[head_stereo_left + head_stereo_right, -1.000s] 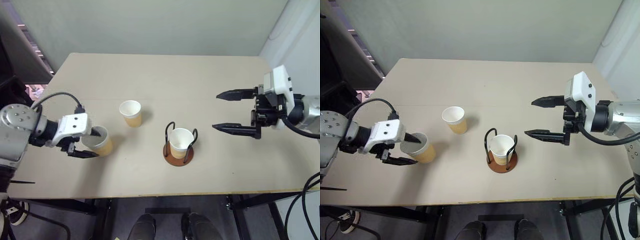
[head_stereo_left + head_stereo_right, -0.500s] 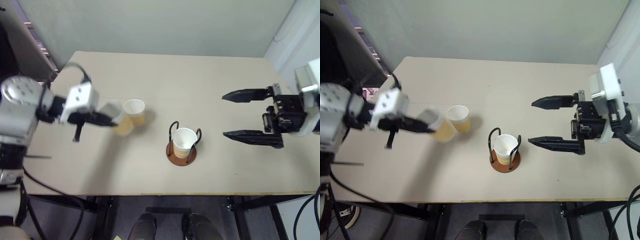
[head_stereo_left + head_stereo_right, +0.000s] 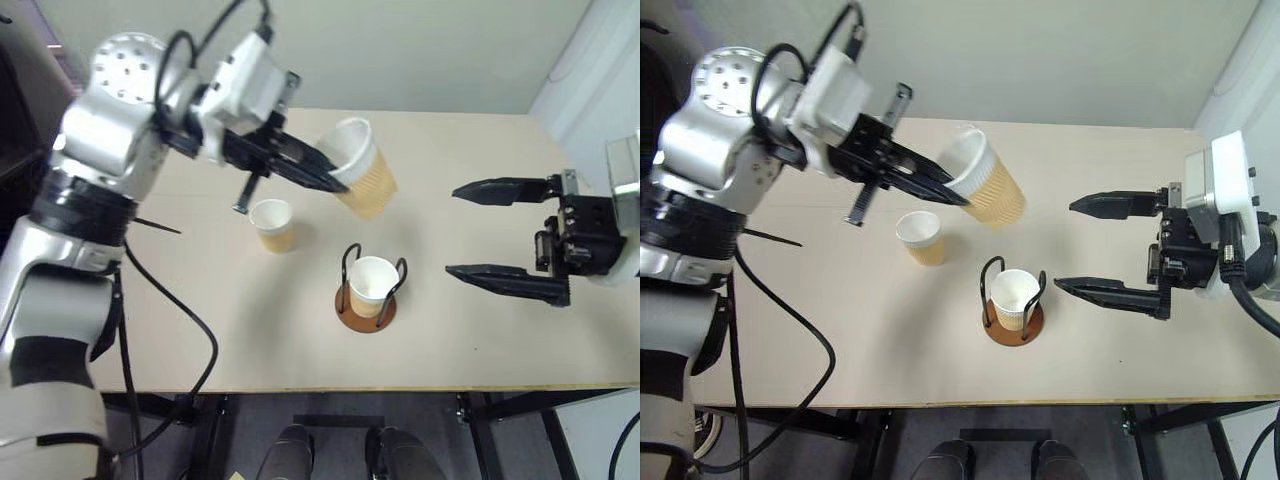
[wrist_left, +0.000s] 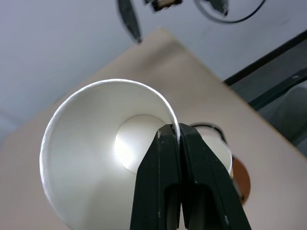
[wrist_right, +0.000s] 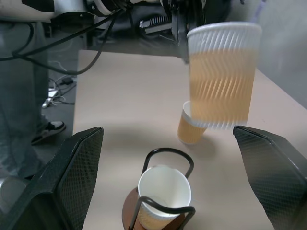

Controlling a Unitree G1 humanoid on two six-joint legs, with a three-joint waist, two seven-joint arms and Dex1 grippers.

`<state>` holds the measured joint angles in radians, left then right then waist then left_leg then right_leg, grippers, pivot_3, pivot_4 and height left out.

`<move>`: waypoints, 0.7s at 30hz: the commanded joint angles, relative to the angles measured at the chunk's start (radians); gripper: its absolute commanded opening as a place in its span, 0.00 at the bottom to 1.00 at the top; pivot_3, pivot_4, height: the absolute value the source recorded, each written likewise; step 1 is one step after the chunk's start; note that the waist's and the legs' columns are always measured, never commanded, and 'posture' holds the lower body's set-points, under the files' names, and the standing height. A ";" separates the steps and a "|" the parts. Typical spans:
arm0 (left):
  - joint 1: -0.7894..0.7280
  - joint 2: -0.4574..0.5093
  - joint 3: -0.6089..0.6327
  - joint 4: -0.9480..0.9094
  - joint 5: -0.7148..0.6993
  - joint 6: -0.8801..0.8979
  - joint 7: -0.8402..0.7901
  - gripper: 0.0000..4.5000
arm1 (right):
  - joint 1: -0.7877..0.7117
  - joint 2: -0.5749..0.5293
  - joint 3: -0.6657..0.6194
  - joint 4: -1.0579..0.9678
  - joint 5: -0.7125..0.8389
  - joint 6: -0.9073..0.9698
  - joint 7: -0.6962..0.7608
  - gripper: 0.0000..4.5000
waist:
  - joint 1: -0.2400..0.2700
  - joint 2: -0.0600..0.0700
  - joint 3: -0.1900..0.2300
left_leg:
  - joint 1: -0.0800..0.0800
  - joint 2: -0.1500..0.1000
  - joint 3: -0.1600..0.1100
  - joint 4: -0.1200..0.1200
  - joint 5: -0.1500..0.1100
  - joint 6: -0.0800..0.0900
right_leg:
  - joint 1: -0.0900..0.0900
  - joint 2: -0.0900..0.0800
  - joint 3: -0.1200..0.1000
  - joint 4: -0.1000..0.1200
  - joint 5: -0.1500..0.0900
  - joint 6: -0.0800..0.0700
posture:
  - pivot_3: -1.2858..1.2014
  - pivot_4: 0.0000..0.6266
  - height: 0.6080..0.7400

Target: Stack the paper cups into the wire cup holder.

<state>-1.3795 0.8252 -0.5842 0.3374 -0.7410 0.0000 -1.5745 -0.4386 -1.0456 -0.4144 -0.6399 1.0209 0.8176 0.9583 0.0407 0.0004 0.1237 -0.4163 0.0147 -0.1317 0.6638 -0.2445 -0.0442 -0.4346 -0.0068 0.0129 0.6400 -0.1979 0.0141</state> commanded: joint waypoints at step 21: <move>-0.120 -0.094 -0.439 0.092 0.091 -0.383 -0.040 0.05 | 0.124 -0.077 -0.133 -0.109 0.073 -0.008 -0.144 1.00 | 0.010 0.001 0.000 | -0.008 -0.003 0.012 0.014 -0.013 0.017 | 0.000 -0.002 0.015 -0.014 0.005 0.018 | 0.52 0.24 1.00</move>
<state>-1.4789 0.7272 -1.0405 0.4363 -0.6459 -0.3773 -1.5766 -0.3179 -1.1091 -0.4964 -0.7321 1.0770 0.8188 0.8301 0.0505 0.0010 0.1239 -0.4240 0.0115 -0.1194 0.6780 -0.2577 -0.0265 -0.4344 -0.0085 0.0287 0.6262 -0.1932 0.0326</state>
